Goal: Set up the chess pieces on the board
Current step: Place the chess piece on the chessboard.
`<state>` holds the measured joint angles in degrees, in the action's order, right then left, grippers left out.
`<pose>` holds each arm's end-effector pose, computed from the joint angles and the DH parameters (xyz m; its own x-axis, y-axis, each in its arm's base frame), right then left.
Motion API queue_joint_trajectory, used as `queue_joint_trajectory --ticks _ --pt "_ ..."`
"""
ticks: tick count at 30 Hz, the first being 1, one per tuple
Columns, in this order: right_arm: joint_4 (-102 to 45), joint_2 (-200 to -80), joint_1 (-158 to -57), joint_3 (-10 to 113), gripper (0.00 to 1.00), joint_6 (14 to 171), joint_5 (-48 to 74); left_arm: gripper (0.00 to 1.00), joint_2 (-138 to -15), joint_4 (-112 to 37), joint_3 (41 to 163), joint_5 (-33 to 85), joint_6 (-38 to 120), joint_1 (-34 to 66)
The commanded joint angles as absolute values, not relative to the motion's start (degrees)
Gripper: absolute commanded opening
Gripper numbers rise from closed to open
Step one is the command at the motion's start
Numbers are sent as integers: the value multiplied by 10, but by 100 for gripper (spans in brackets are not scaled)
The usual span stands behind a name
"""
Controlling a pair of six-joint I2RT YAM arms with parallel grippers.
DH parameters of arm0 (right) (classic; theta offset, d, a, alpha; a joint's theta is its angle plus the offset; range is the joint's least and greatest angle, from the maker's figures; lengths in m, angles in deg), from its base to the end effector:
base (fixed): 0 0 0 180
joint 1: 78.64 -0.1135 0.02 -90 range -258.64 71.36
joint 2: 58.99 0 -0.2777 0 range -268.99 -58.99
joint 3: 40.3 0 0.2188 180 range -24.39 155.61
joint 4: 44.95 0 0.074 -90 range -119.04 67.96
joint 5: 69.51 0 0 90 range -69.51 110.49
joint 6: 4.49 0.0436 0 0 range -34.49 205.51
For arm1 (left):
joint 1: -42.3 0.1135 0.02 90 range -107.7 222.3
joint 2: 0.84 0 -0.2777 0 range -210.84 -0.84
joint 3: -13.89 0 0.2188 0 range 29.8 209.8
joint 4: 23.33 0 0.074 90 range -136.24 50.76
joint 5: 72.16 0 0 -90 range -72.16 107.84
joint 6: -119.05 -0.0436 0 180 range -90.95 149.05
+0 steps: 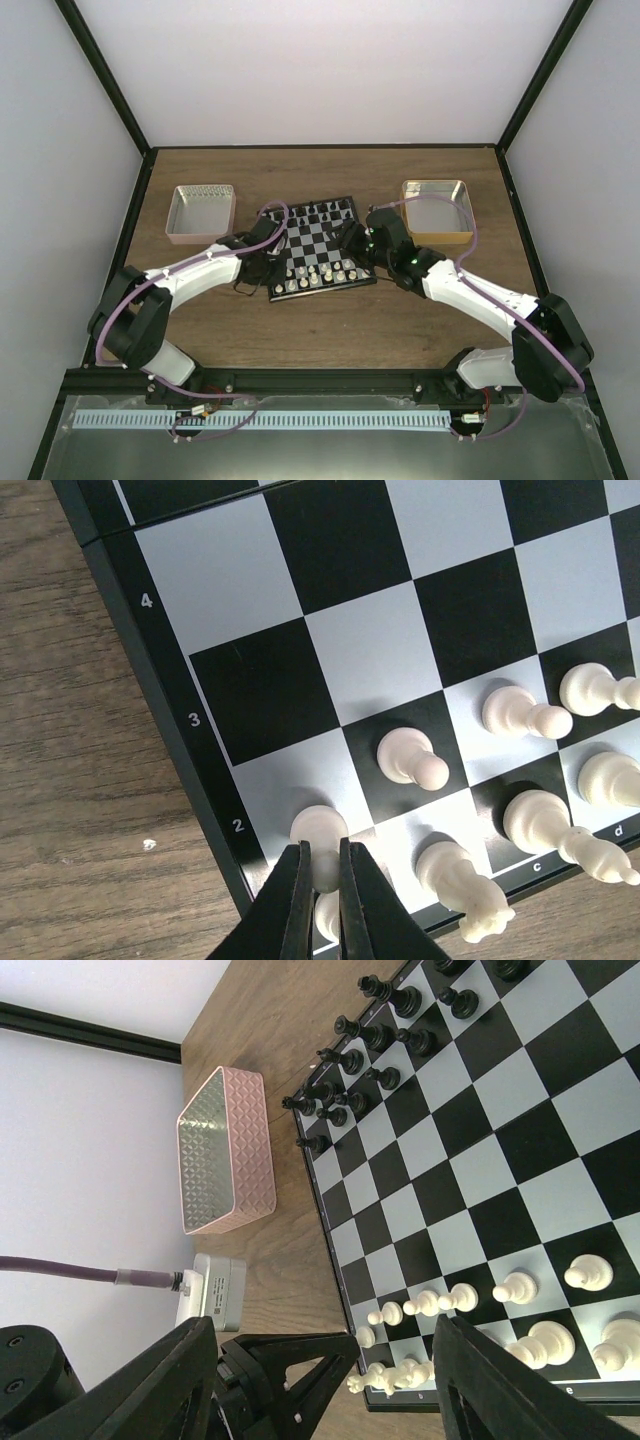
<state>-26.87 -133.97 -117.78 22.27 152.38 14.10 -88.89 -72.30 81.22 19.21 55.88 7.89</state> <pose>0.2008 0.1697 0.2752 -0.7999 0.5273 -0.2866 0.0863 0.5735 0.8146 0.2106 -0.1455 0.2034 -0.9485 0.1028 -0.2996 0.1610 0.9710 -0.1767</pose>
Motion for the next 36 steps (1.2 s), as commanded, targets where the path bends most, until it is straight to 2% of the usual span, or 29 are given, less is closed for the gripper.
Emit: queue_joint_trajectory --ticks 1,12,26,31,36 --pt "-274 -1334 -1175 219 61 1519 139 6 -901 -723 824 185 552 84" --pt "-275 -1333 -1175 209 61 1522 134 11 -920 -722 836 179 545 84" --pt "-271 -1328 -1175 208 61 1519 139 23 -915 -742 857 169 532 85" --pt "-260 -1316 -1175 209 61 1510 155 32 -894 -747 868 174 530 86" --pt "-227 -1288 -1175 210 62 1471 196 47 -835 -755 880 149 532 86"
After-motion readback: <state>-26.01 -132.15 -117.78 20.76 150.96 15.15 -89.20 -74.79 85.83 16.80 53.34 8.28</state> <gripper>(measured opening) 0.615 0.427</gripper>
